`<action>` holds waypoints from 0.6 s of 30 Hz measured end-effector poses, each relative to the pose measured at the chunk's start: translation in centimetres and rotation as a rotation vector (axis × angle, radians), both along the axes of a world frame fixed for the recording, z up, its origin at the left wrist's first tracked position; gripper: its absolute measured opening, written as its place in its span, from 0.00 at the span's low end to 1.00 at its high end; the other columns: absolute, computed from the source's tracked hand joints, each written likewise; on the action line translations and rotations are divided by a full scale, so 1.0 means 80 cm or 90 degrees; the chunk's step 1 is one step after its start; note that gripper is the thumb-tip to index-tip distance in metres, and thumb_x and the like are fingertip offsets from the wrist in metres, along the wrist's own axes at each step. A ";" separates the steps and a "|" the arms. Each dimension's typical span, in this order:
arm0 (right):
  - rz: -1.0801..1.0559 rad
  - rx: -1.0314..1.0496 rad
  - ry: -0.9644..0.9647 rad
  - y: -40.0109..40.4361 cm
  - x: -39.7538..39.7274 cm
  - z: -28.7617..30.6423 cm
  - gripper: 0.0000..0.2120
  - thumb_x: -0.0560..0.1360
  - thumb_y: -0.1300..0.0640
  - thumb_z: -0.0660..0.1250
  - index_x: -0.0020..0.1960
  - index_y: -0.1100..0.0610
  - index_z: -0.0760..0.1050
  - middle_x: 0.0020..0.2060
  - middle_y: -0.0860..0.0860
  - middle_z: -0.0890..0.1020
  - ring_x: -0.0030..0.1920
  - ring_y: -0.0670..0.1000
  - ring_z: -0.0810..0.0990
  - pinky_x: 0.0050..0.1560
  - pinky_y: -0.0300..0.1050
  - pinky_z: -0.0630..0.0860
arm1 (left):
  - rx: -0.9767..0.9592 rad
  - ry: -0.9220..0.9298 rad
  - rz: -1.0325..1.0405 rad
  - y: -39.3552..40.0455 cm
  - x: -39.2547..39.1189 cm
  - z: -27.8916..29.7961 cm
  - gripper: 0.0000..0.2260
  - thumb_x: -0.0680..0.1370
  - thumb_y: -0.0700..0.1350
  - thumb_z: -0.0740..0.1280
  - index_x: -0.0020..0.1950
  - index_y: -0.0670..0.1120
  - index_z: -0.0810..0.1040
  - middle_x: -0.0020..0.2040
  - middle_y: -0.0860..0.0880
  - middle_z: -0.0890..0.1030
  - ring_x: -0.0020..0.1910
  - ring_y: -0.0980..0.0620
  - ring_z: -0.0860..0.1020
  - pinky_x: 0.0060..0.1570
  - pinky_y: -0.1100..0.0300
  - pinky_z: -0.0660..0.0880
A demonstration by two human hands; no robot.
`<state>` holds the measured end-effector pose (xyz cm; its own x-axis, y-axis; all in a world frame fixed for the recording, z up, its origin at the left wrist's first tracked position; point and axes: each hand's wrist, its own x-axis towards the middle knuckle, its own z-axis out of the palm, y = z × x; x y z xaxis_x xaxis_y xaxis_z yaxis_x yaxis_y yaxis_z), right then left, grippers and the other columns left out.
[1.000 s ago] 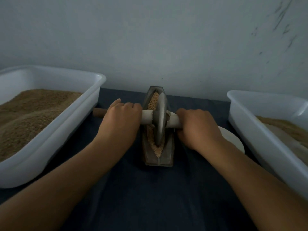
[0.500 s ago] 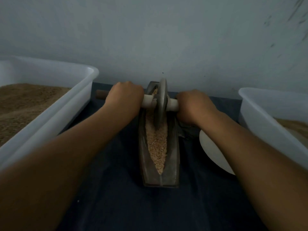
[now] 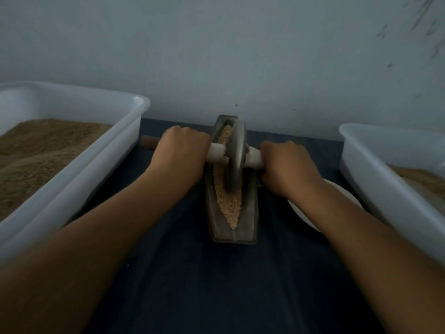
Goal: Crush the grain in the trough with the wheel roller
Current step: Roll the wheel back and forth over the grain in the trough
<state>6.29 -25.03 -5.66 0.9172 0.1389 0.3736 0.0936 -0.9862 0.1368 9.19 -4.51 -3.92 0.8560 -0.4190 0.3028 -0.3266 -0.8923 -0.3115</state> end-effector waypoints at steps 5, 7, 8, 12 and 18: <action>0.029 0.014 -0.027 0.009 -0.045 0.003 0.10 0.72 0.52 0.69 0.45 0.52 0.67 0.41 0.53 0.79 0.41 0.57 0.77 0.37 0.46 0.60 | -0.024 -0.043 -0.010 0.010 -0.040 -0.002 0.09 0.77 0.47 0.67 0.56 0.49 0.73 0.50 0.50 0.79 0.49 0.50 0.77 0.45 0.58 0.65; 0.027 0.026 -0.032 0.009 -0.059 0.005 0.10 0.73 0.53 0.69 0.45 0.52 0.67 0.40 0.51 0.78 0.41 0.55 0.77 0.37 0.46 0.59 | -0.026 -0.056 -0.014 0.012 -0.055 -0.001 0.11 0.77 0.47 0.68 0.57 0.48 0.72 0.51 0.50 0.79 0.50 0.50 0.77 0.43 0.59 0.65; 0.026 0.029 -0.035 0.010 -0.066 0.004 0.09 0.73 0.53 0.69 0.45 0.52 0.68 0.40 0.50 0.77 0.39 0.54 0.75 0.37 0.45 0.59 | -0.031 -0.060 -0.016 0.013 -0.062 -0.001 0.11 0.77 0.48 0.68 0.57 0.48 0.72 0.51 0.50 0.79 0.50 0.50 0.77 0.42 0.59 0.65; 0.056 0.056 -0.074 0.010 -0.082 0.004 0.12 0.70 0.55 0.73 0.42 0.53 0.69 0.37 0.52 0.78 0.34 0.50 0.66 0.32 0.44 0.53 | -0.057 -0.088 -0.030 0.023 -0.076 -0.004 0.11 0.75 0.48 0.69 0.55 0.50 0.72 0.50 0.52 0.79 0.48 0.51 0.77 0.40 0.60 0.63; 0.054 -0.003 -0.103 0.009 -0.059 0.002 0.11 0.69 0.53 0.73 0.43 0.55 0.72 0.35 0.53 0.78 0.32 0.52 0.66 0.33 0.44 0.56 | -0.077 -0.035 -0.044 0.026 -0.050 -0.016 0.11 0.75 0.48 0.69 0.52 0.50 0.68 0.49 0.50 0.78 0.45 0.51 0.76 0.41 0.59 0.67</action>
